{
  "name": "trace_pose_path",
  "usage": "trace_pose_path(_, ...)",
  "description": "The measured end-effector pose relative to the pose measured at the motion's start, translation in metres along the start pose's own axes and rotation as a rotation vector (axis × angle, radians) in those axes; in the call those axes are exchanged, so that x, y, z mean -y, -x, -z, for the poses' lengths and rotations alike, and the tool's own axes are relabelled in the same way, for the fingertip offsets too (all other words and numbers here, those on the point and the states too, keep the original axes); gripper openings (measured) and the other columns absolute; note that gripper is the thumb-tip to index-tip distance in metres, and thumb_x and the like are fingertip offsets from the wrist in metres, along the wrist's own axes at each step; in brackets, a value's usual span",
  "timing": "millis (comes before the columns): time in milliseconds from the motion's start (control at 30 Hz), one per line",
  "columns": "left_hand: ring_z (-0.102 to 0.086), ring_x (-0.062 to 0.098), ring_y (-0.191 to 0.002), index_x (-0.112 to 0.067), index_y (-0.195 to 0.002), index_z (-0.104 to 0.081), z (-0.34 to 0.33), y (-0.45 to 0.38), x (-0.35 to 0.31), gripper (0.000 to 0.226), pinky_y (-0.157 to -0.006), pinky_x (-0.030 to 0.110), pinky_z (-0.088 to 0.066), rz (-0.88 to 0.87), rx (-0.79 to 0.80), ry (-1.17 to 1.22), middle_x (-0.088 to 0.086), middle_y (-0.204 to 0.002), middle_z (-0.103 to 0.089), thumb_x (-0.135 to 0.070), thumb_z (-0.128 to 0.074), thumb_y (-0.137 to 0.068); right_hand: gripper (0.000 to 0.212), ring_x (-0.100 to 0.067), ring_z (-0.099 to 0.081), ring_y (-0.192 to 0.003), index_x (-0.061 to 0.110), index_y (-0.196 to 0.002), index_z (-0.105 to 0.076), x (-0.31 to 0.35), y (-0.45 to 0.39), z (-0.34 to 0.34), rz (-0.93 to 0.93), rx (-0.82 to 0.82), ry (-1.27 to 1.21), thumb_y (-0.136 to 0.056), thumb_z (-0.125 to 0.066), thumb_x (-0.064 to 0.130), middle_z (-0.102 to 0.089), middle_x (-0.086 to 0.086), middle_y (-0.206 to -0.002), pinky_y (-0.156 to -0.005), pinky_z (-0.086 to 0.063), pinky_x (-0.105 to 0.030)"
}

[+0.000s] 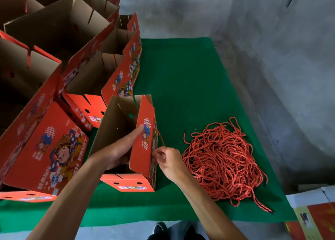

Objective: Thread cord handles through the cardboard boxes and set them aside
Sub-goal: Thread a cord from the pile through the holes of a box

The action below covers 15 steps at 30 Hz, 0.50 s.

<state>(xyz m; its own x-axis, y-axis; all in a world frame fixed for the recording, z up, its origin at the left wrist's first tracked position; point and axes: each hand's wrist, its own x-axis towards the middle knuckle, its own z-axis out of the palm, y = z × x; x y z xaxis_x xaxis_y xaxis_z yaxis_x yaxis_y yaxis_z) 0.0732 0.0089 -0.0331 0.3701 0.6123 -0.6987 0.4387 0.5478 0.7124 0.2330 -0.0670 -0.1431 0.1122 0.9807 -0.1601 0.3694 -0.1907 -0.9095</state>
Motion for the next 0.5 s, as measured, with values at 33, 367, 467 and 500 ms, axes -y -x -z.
trace_pose_path(33, -0.075, 0.021, -0.099, -0.027, -0.105, -0.071, 0.001, -0.001, 0.0, 0.069, -0.075, 0.036, -0.061, 0.011, 0.012, 0.019, 0.005, -0.107, -0.078, -0.083, -0.036, -0.087, 0.018, -0.016, -0.074, -0.083, 0.01, -0.1, -0.075, 0.0, 0.0, 0.001, -0.009, -0.012, -0.046, -0.103, -0.058, 0.016, -0.077, -0.002, -0.093, -0.079, -0.061, -0.035)
trace_pose_path(367, -0.068, 0.036, -0.113, 0.0, -0.132, -0.057, -0.006, -0.01, 0.0, 0.04, -0.1, 0.052, -0.055, -0.103, -0.054, -0.521, 0.021, -0.123, -0.068, -0.021, -0.066, -0.099, 0.021, -0.011, -0.07, -0.081, 0.019, -0.079, -0.073, -0.004, -0.013, -0.004, -0.184, 0.023, -0.304, -0.097, -0.07, 0.029, -0.074, 0.005, -0.081, -0.089, -0.057, -0.04)
trace_pose_path(467, -0.065, 0.033, -0.119, -0.002, -0.139, -0.053, -0.011, -0.011, -0.002, 0.048, -0.102, 0.049, -0.055, -0.107, -0.013, -0.572, 0.02, -0.131, -0.064, -0.02, -0.069, -0.097, 0.024, -0.015, -0.071, -0.09, 0.018, -0.082, -0.074, -0.006, -0.016, -0.003, -0.224, 0.055, -0.31, -0.098, -0.068, 0.035, -0.075, 0.007, -0.089, -0.092, -0.056, -0.044)
trace_pose_path(500, -0.066, 0.032, -0.117, -0.004, -0.139, -0.054, -0.011, -0.012, -0.002, 0.047, -0.1, 0.048, -0.056, -0.092, -0.006, -0.569, 0.019, -0.13, -0.065, -0.022, -0.069, -0.097, 0.028, -0.009, -0.07, -0.09, 0.021, -0.083, -0.075, -0.008, -0.018, 0.001, -0.221, 0.082, -0.252, -0.098, -0.066, 0.043, -0.074, 0.011, -0.09, -0.086, -0.055, -0.037)
